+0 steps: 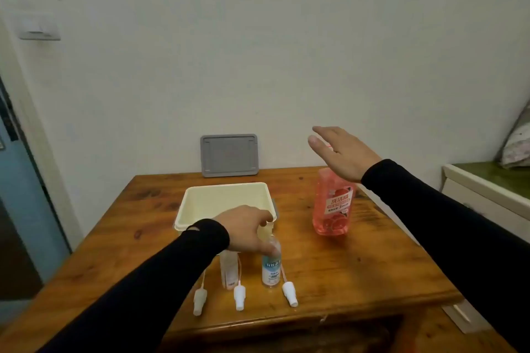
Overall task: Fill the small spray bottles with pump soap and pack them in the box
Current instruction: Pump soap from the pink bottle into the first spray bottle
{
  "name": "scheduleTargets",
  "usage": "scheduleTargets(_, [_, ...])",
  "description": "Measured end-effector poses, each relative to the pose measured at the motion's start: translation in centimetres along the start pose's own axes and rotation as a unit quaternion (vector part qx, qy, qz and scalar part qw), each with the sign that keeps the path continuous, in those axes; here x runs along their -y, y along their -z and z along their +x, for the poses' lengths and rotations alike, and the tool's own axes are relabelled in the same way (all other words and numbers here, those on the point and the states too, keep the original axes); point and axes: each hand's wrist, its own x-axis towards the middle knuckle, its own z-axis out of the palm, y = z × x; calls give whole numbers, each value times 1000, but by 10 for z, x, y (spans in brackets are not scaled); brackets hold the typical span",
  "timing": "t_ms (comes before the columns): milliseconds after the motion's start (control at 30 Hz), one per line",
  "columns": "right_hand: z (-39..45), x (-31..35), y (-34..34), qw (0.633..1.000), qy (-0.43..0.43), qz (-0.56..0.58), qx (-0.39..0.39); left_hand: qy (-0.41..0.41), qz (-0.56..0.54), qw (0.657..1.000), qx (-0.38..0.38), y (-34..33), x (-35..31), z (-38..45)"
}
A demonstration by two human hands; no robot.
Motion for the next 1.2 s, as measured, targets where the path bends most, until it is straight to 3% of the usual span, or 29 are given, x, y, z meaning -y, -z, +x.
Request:
scheduleTargets(100, [-2, -8, 2, 1000, -18, -11, -8, 6, 10, 999, 38, -6, -6, -1])
scheduleTargets(567, [2, -28, -1, 999, -38, -12, -28, 0, -33, 999, 14, -11, 2, 6])
scheduleTargets(800, [13, -44, 4, 997, -44, 7, -61, -21, -109, 992, -62, 35, 3, 17])
scheduleTargets(1033, [30, -66, -3, 992, -93, 52, -74, -41, -236, 963, -123, 52, -17, 54])
scheduleTargets(1200, [43, -76, -8, 990, -105, 74, -57, -53, -233, 962, -136, 48, -31, 88])
